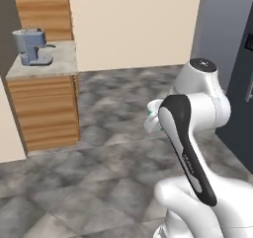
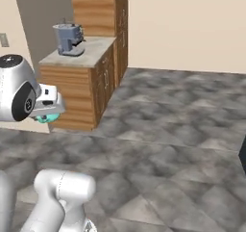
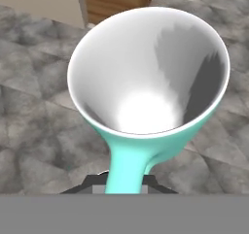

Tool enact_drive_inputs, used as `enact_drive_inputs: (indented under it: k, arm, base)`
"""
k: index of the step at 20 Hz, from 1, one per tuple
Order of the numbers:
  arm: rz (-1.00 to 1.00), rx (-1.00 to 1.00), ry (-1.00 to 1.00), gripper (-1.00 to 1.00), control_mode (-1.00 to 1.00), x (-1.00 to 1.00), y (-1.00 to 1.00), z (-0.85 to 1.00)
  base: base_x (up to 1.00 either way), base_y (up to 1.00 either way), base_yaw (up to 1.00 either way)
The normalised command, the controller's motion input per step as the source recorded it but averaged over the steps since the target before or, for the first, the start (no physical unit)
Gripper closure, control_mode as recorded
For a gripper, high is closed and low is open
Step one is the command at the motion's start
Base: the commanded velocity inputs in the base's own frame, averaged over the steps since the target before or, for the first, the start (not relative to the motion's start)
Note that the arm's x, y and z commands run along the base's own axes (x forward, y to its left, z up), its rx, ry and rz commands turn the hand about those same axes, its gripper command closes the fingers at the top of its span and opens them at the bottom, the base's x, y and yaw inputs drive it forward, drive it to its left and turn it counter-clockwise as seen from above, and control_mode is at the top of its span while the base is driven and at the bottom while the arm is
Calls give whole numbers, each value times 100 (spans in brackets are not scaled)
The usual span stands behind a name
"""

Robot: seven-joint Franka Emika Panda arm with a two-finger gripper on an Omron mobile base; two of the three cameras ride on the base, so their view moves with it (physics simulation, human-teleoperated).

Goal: Clear the mugs and bowl far away from the sink.

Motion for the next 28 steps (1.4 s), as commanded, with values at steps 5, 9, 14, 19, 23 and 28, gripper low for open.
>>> enact_drive_inputs:
  k: [5,9,14,19,23,28]
  arm:
    - [0,0,0,100,100,0,0,0]
    - [0,0,0,100,100,0,0,0]
    - [0,0,0,100,100,0,0,0]
    - [0,0,0,100,100,0,0,0]
    - [0,0,0,100,100,0,0,0]
    - [0,0,0,100,100,0,0,0]
  base:
    - [100,-72,11]
    - [100,-19,2]
    - [100,-28,19]
    - [100,-27,70]
    - [95,-26,81]
    - [48,-73,65]
